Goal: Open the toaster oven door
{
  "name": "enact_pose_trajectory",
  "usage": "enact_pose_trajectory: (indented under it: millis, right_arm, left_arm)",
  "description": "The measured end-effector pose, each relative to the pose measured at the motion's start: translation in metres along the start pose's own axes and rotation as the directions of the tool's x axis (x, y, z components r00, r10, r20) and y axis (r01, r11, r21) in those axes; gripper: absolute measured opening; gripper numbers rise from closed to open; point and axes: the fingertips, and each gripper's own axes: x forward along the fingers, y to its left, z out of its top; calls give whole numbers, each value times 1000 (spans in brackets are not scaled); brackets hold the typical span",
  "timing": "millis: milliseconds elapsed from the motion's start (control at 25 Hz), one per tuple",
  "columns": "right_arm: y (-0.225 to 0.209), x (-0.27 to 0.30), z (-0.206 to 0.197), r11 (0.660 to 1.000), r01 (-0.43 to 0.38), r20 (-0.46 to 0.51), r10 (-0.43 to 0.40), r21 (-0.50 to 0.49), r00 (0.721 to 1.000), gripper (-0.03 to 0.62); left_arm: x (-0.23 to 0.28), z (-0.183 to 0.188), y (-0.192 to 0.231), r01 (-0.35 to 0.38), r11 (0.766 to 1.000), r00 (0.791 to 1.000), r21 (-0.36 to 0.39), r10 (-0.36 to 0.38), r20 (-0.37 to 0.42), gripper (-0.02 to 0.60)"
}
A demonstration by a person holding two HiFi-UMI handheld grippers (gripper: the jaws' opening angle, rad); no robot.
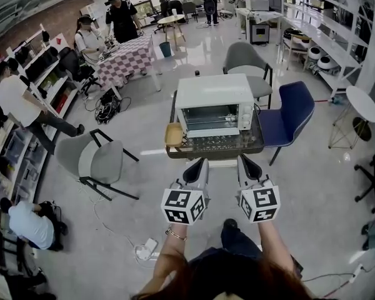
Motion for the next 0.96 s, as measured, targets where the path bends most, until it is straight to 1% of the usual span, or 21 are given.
enact_pose_trajectory:
  millis: [320, 960]
  right_arm:
    - [-1, 3, 1, 1000, 8, -7, -8, 7, 1000, 0]
    - [-10, 14, -1, 1000, 20, -8, -20, 20, 1000, 0]
  left_arm:
    - [3, 3, 4, 9, 1000, 1000, -14, -9, -1, 15]
    - [19, -2, 8, 28, 999, 999, -44, -29, -16, 14]
